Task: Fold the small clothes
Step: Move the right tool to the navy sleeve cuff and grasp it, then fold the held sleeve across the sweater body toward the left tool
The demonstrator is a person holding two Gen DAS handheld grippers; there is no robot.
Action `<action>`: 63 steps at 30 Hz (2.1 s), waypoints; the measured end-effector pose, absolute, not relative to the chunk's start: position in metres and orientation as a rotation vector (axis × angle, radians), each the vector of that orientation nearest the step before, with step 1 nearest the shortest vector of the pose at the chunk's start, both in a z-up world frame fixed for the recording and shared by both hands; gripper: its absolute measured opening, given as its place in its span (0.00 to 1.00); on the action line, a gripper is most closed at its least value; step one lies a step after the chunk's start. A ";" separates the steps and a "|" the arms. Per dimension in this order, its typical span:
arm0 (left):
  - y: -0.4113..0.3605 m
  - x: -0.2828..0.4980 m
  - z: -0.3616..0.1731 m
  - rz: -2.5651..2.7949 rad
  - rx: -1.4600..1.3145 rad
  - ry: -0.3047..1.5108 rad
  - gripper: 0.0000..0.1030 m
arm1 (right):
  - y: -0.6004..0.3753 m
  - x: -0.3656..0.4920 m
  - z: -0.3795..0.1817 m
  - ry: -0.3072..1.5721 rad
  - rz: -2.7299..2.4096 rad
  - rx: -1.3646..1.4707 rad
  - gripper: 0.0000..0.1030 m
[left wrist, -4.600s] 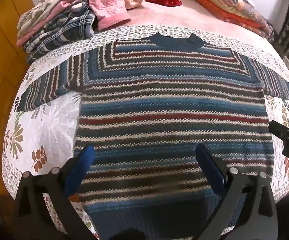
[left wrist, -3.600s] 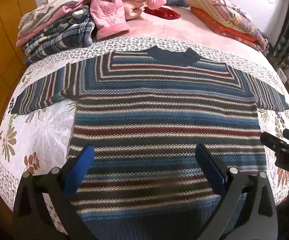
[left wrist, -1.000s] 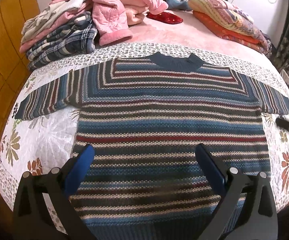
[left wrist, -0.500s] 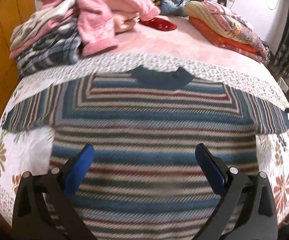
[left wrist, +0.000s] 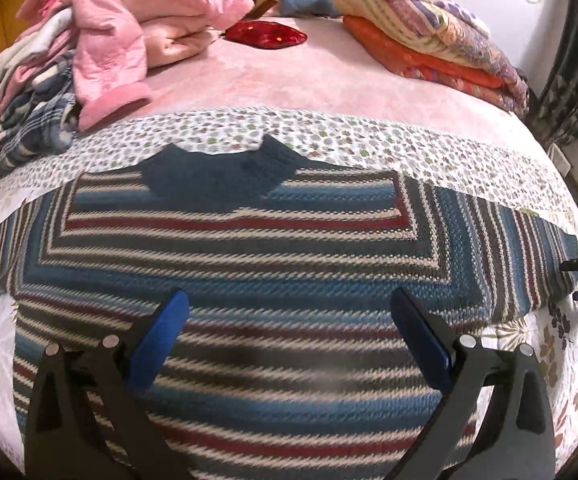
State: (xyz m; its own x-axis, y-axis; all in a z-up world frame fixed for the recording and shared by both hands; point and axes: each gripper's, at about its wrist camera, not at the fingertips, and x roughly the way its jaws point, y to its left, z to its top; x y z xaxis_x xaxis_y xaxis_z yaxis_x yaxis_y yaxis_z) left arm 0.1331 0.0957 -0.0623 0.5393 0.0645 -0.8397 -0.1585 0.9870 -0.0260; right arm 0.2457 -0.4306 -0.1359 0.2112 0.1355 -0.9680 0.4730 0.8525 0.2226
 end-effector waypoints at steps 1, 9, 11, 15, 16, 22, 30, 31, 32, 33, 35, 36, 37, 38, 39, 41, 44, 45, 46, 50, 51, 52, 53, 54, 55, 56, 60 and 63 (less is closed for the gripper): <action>0.093 0.137 -0.065 0.136 -0.103 0.999 0.97 | -0.432 0.247 -0.136 1.346 -0.251 0.534 0.86; 0.085 0.143 -0.067 0.138 -0.110 1.012 0.97 | -0.431 0.259 -0.124 1.268 -0.205 0.544 0.14; 0.087 0.139 -0.067 0.137 -0.100 1.007 0.97 | -0.429 0.263 -0.116 1.239 -0.191 0.586 0.14; 0.101 0.130 -0.065 0.149 -0.099 1.005 0.97 | -0.416 0.263 -0.087 1.193 -0.138 0.561 0.13; 0.107 0.127 -0.065 0.156 -0.105 1.006 0.97 | -0.412 0.262 -0.082 1.184 -0.125 0.566 0.13; 0.137 0.116 -0.063 0.201 -0.126 1.007 0.97 | -0.354 0.250 -0.052 1.166 -0.026 0.516 0.13; 0.169 0.106 -0.053 0.237 -0.153 0.986 0.97 | -0.228 0.249 -0.039 1.198 0.159 0.407 0.13; 0.173 0.104 -0.051 0.240 -0.157 0.983 0.97 | -0.208 0.247 -0.039 1.200 0.185 0.373 0.13; 0.177 0.103 -0.051 0.241 -0.160 0.982 0.97 | -0.190 0.245 -0.039 1.201 0.208 0.348 0.13; 0.179 0.103 -0.050 0.242 -0.163 0.981 0.97 | -0.173 0.243 -0.040 1.204 0.234 0.326 0.13; 0.186 0.100 -0.049 0.244 -0.170 0.978 0.97 | -0.144 0.242 -0.045 1.214 0.274 0.272 0.13; 0.190 0.099 -0.049 0.245 -0.171 0.978 0.97 | -0.135 0.241 -0.047 1.217 0.285 0.250 0.13; 0.193 0.099 -0.049 0.246 -0.171 0.977 0.97 | -0.117 0.239 -0.052 1.227 0.304 0.201 0.13; 0.195 0.099 -0.049 0.248 -0.173 0.978 0.97 | -0.110 0.237 -0.055 1.234 0.312 0.175 0.13; 0.199 0.098 -0.049 0.251 -0.175 0.980 0.97 | -0.097 0.235 -0.061 1.246 0.319 0.131 0.13; 0.204 0.098 -0.050 0.254 -0.179 0.983 0.97 | -0.084 0.232 -0.070 1.259 0.324 0.080 0.13; 0.209 0.099 -0.053 0.258 -0.182 0.989 0.97 | -0.072 0.226 -0.086 1.285 0.327 0.016 0.13; 0.209 0.100 -0.054 0.258 -0.182 0.992 0.97 | -0.072 0.224 -0.090 1.290 0.327 0.006 0.13; 0.208 0.100 -0.055 0.258 -0.182 0.994 0.97 | -0.071 0.224 -0.094 1.298 0.329 -0.007 0.14; 0.201 0.103 -0.059 0.244 -0.188 1.014 0.97 | -0.065 0.220 -0.106 1.374 0.399 -0.011 0.34; 0.198 0.104 -0.060 0.235 -0.191 1.023 0.97 | -0.066 0.220 -0.105 1.382 0.411 -0.008 0.38; 0.196 0.105 -0.060 0.228 -0.193 1.028 0.97 | -0.068 0.219 -0.103 1.407 0.444 0.009 0.48; 0.193 0.105 -0.060 0.221 -0.193 1.031 0.97 | -0.070 0.218 -0.100 1.440 0.484 0.036 0.54; 0.190 0.106 -0.060 0.214 -0.192 1.033 0.97 | -0.073 0.217 -0.097 1.466 0.517 0.060 0.62; 0.186 0.107 -0.060 0.204 -0.190 1.037 0.97 | -0.081 0.216 -0.088 1.479 0.528 0.064 0.62; 0.182 0.107 -0.061 0.196 -0.190 1.042 0.97 | -0.087 0.215 -0.080 1.471 0.521 0.056 0.62; 0.161 0.114 -0.062 0.144 -0.213 1.065 0.97 | -0.138 0.218 -0.037 1.389 0.408 0.075 0.66; 0.133 0.124 -0.067 0.091 -0.225 1.087 0.97 | -0.184 0.219 -0.024 1.391 0.226 0.121 0.66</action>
